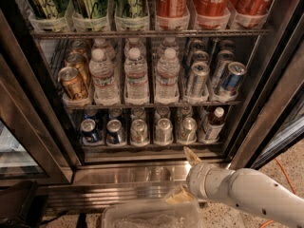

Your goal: Pick 7up can from bottom shelf of fridge

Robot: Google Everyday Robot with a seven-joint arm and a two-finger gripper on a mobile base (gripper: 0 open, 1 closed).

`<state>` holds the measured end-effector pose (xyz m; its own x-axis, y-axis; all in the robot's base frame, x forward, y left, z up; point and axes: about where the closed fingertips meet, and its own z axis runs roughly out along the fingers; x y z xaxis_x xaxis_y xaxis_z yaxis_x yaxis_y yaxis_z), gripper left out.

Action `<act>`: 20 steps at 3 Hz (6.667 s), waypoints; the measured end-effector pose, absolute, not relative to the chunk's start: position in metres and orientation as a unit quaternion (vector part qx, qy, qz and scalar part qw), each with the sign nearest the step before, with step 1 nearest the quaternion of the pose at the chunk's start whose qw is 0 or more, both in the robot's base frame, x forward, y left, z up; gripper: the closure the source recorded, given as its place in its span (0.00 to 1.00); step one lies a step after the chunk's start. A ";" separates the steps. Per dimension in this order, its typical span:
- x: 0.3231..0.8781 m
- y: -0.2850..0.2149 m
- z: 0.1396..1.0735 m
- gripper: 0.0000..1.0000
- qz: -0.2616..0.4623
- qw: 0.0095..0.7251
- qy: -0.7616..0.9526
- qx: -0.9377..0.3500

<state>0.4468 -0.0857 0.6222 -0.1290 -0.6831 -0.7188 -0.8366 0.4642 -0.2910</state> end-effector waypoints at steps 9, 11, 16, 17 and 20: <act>0.525 -0.052 0.588 0.00 0.067 0.625 0.707 -0.323; 0.542 -0.045 0.588 0.00 0.066 0.664 0.689 -0.283; 0.575 -0.072 0.600 0.13 -0.002 0.718 0.661 -0.220; 0.581 -0.080 0.595 0.14 -0.018 0.710 0.670 -0.216; 0.597 -0.067 0.585 0.26 -0.012 0.697 0.683 -0.216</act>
Offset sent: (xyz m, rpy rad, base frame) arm 0.0005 0.0433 -0.0308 0.0980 -0.0939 -0.1255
